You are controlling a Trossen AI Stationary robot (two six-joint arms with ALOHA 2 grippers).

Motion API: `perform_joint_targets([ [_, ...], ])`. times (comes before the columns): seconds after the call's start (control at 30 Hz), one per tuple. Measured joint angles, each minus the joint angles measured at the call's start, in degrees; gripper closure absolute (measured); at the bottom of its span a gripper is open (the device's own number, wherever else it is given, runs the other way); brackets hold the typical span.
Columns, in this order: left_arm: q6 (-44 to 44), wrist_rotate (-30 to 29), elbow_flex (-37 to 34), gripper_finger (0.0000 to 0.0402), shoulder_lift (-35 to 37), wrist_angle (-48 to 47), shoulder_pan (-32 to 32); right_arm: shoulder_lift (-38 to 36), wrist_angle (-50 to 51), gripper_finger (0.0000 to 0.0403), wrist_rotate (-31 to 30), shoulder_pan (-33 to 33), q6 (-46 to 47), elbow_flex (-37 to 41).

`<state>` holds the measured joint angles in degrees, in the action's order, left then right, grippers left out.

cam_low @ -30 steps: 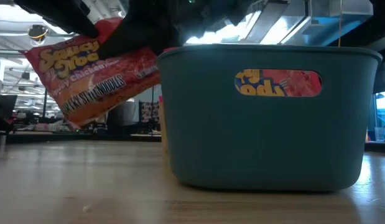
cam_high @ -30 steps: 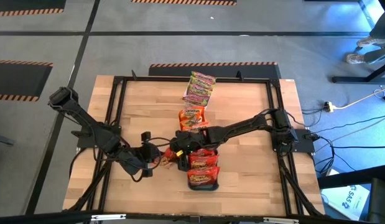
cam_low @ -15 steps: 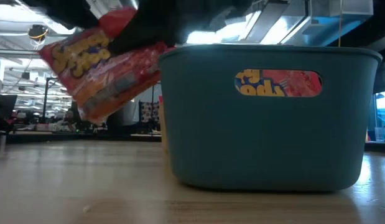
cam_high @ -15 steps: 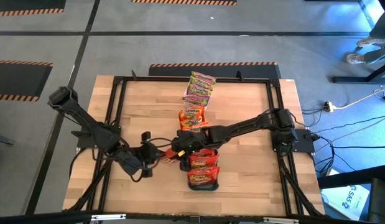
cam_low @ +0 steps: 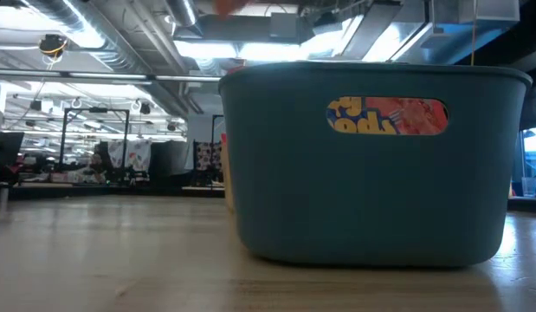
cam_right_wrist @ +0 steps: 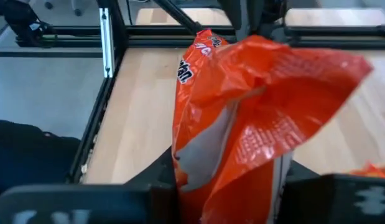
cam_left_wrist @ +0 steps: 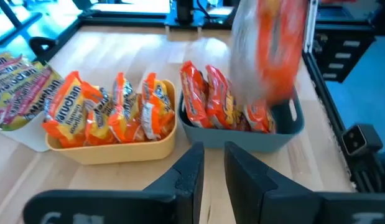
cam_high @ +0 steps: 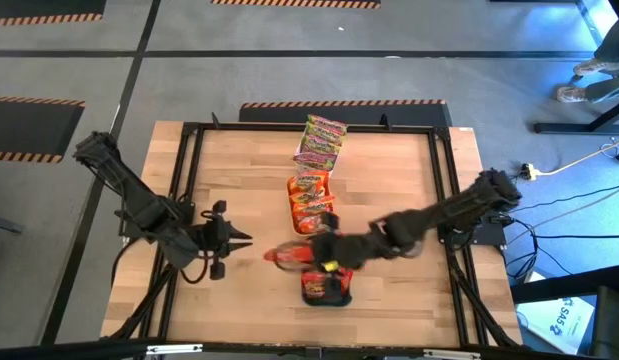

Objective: Sort Maruchan noodles
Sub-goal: Put the orange noodle pack into the blue bin

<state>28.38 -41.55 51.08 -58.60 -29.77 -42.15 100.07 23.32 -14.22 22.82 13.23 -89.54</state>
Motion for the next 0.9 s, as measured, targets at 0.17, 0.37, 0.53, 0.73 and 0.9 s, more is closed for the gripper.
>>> perform_joint_targets([
  [0.17, 3.0, 0.2, 0.0, 0.0346, -2.2, 0.1, 0.0, -3.1, 5.8, 0.0301, -7.7, 8.0, 6.4, 0.0],
  [0.37, 6.6, 0.3, 0.0, 0.0346, -6.8, 3.8, 0.0, -2.6, 5.7, 0.0307, -16.3, 16.9, 15.4, 2.8],
  [0.53, 7.3, 2.4, -0.1, 0.0346, -10.9, 9.1, 0.0, -2.4, -3.9, 0.0305, -22.3, 21.5, 20.9, 13.1],
  [0.73, 7.3, 4.7, -0.1, 0.0346, -14.4, 13.7, 0.0, -2.4, -26.1, 0.0304, -26.5, 23.0, 19.3, 27.9],
  [0.9, 8.8, 5.7, -0.1, 0.0346, -15.4, 14.4, 0.0, -2.4, -44.9, 0.0304, -30.3, 22.2, 12.8, 38.3],
])
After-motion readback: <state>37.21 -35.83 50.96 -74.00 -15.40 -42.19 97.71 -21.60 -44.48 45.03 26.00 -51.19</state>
